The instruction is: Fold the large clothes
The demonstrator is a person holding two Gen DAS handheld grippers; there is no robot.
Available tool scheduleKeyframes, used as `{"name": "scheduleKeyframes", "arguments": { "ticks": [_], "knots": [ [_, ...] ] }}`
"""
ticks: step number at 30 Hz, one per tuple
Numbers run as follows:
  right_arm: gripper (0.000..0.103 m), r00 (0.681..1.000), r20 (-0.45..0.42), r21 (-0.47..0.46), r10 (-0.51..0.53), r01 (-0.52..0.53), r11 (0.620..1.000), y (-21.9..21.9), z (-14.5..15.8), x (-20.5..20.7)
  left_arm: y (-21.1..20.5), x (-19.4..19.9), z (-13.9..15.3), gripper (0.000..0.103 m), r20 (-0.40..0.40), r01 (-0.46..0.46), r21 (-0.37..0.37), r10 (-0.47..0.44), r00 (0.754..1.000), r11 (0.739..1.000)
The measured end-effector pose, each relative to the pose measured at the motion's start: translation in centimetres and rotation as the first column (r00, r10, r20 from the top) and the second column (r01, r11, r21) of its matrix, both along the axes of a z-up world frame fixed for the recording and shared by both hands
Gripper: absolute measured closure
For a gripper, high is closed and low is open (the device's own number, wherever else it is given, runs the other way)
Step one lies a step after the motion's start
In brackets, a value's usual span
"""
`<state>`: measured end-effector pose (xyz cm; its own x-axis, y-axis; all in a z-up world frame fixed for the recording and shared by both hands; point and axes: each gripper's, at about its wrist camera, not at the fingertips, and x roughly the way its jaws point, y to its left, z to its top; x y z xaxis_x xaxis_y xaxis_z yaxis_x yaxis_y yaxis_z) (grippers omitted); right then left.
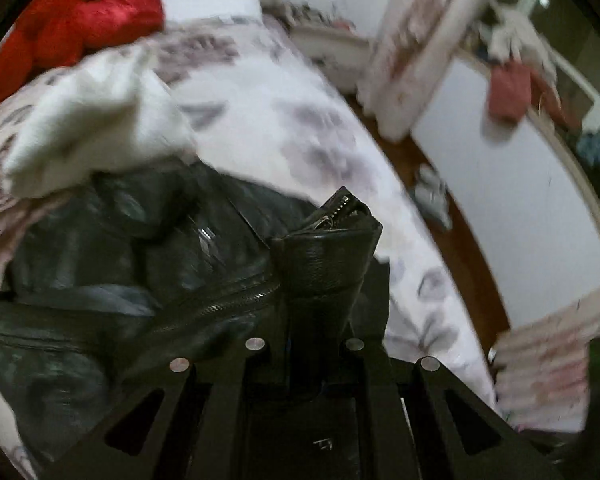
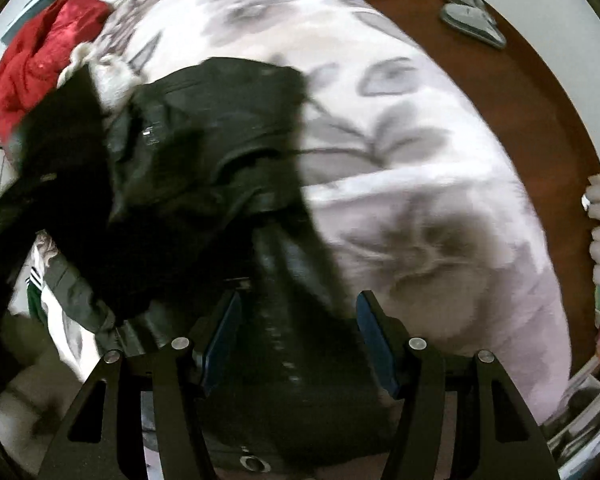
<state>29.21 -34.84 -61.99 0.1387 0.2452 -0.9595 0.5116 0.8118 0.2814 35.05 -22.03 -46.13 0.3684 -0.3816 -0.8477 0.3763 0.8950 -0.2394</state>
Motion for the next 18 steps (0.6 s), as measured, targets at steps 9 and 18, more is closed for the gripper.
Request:
{"name": "scheduleKeyframes", "arguments": {
  "ticks": [9, 18],
  "knots": [
    [0.034, 0.999, 0.029, 0.077, 0.029, -0.032, 0.997, -3.1, 0.7, 0.6, 2.7, 0.4, 2.3, 0.027, -0.064, 0.015, 0.008, -0.014, 0.998, 1.000],
    [0.033, 0.995, 0.093, 0.151, 0.045, -0.059, 0.987, -1.5, -0.5, 8.6, 20.4, 1.2, 2.8, 0.026, 0.013, -0.353, 0.272, 0.363, 0.932, 0.895]
  ]
}}
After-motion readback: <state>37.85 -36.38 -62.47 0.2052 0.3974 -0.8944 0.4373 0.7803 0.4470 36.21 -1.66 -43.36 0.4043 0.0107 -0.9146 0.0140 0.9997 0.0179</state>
